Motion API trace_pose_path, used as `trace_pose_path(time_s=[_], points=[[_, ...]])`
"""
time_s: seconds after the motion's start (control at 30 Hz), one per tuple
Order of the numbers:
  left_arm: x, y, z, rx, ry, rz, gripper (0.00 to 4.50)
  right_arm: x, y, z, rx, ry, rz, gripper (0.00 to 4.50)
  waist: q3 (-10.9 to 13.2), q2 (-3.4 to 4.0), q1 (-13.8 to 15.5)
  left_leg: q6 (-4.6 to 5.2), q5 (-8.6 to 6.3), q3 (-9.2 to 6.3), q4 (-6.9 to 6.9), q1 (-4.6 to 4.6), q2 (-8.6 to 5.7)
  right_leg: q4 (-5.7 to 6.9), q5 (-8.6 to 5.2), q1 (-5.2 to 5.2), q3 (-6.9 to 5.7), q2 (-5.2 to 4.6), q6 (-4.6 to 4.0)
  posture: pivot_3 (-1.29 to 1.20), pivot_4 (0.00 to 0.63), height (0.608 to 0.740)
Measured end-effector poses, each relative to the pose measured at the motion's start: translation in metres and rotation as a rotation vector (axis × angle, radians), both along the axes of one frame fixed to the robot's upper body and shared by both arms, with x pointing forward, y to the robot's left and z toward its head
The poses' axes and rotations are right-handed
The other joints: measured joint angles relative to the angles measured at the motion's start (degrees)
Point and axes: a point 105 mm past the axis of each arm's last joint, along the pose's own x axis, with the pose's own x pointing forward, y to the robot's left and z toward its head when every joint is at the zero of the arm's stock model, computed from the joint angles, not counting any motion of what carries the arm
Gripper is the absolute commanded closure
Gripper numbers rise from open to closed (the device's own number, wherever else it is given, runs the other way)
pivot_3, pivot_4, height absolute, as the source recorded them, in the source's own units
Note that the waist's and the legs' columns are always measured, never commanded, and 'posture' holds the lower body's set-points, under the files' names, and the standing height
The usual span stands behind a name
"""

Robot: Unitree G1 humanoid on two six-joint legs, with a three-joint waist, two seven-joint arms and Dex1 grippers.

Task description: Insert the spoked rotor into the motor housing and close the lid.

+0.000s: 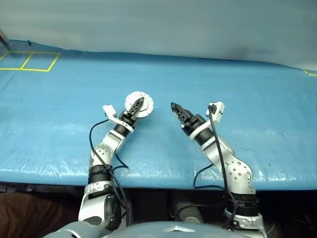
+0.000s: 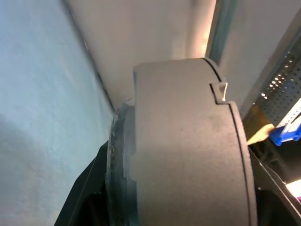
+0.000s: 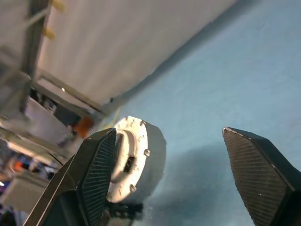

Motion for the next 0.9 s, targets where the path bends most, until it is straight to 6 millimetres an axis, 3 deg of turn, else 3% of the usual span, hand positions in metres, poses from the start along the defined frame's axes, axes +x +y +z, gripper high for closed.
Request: trace_pose_path(time_s=[0.13,0.47,0.63,0.83,0.9], points=[[0.007,0.029,-0.003,0.165,-0.004,0.123,1.98,-0.007,-0.011,-0.023,-0.269,-0.033,-0.001,0.69,0.0,0.0,0.2,0.0,0.0,0.01,-0.01,0.0,-0.01,0.0,0.0,-0.02,0.0,0.0,0.01,0.0,0.15,0.74],[0.015,0.055,0.001,0.586,-0.106,0.234,1.98,-0.009,-0.009,-0.018,-0.383,-0.191,0.069,0.69,0.0,-0.02,1.0,-0.01,0.0,0.02,0.1,0.0,-0.02,0.0,0.02,0.04,0.02,0.0,0.04,0.0,0.15,0.74],[0.017,0.065,-0.003,0.635,-0.093,0.295,1.98,-0.007,-0.009,-0.025,-0.408,-0.176,0.064,0.69,0.0,-0.03,1.1,-0.01,0.01,0.02,0.09,0.0,-0.01,0.01,0.04,0.03,0.01,0.0,0.05,0.0,0.15,0.74],[0.02,0.078,-0.014,0.626,-0.02,0.363,0.02,-0.006,-0.007,-0.023,-0.418,-0.189,0.065,0.65,0.0,-0.04,1.2,-0.02,0.01,0.02,0.11,0.01,-0.01,0.02,0.05,0.05,0.01,0.0,0.08,0.0,0.15,0.74],[0.02,0.08,-0.015,0.61,-0.006,0.374,0.02,-0.005,-0.006,-0.022,-0.419,-0.193,0.065,0.65,0.0,-0.04,1.2,-0.02,0.01,0.02,0.13,0.01,-0.01,0.02,0.06,0.07,0.01,0.0,0.09,0.0,0.15,0.74]])
